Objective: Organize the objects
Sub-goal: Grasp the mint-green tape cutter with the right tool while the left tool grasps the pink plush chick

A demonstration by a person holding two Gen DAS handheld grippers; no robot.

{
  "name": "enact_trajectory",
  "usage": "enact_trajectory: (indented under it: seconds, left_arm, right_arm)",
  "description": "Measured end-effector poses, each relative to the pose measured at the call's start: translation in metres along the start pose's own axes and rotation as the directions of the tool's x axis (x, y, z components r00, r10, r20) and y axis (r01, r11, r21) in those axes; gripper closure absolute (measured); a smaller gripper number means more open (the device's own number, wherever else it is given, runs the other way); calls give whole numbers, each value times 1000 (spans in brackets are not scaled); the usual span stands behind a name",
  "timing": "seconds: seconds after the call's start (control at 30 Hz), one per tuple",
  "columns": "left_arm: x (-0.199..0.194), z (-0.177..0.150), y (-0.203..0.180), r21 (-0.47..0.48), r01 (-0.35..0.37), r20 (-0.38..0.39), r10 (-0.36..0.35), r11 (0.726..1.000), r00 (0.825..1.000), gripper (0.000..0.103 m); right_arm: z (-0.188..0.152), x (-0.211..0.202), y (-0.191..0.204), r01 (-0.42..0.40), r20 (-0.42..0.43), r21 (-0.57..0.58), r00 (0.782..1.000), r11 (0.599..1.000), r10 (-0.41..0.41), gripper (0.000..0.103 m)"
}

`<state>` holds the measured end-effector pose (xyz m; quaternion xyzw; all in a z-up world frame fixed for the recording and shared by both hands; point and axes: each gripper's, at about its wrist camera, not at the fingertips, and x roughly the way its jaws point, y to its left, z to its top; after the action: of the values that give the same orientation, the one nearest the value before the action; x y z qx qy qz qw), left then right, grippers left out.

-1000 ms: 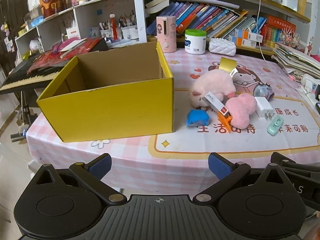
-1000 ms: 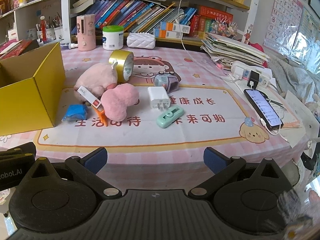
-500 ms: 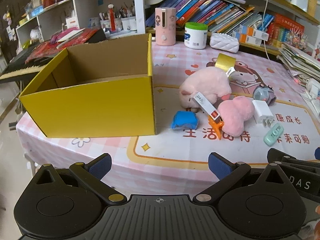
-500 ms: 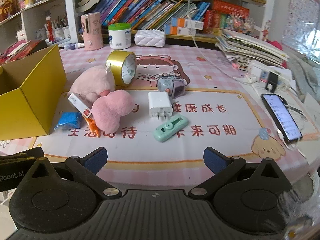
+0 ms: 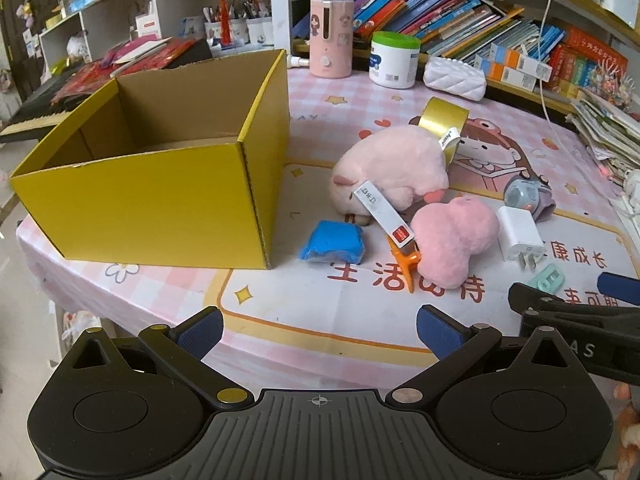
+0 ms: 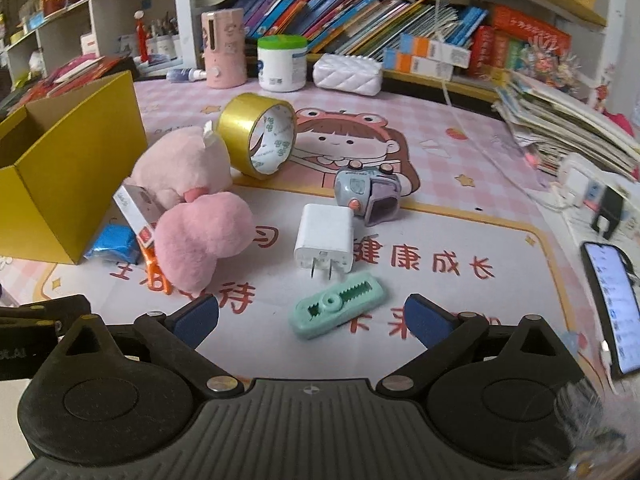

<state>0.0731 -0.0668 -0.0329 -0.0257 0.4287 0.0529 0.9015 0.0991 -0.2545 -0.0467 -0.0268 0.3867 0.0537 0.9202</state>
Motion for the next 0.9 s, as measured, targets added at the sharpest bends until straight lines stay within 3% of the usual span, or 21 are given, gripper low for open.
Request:
enact_trajectory:
  seconds: [0.1, 0.27, 0.57, 0.8, 0.9]
  left_arm:
    - [1, 2, -2, -16, -16, 0, 16, 1000, 1000, 0]
    - [0, 4, -2, -53, -42, 4, 42, 998, 999, 0]
    - [0, 2, -7, -91, -68, 3, 69, 994, 998, 0]
    - [5, 3, -15, -90, -70, -16, 69, 993, 997, 0]
    - [6, 4, -17, -90, -63, -15, 62, 994, 998, 0]
  right_arm:
    - [2, 15, -7, -22, -11, -23, 1000, 999, 22, 4]
    - [8, 41, -17, -59, -63, -23, 996, 998, 58, 20]
    - [7, 55, -33, -143, -83, -9, 986, 990, 142, 20]
    - [5, 56, -35, -162, -58, -93, 986, 982, 157, 21]
    - [5, 55, -36, -151, -53, -119, 988, 981, 146, 35]
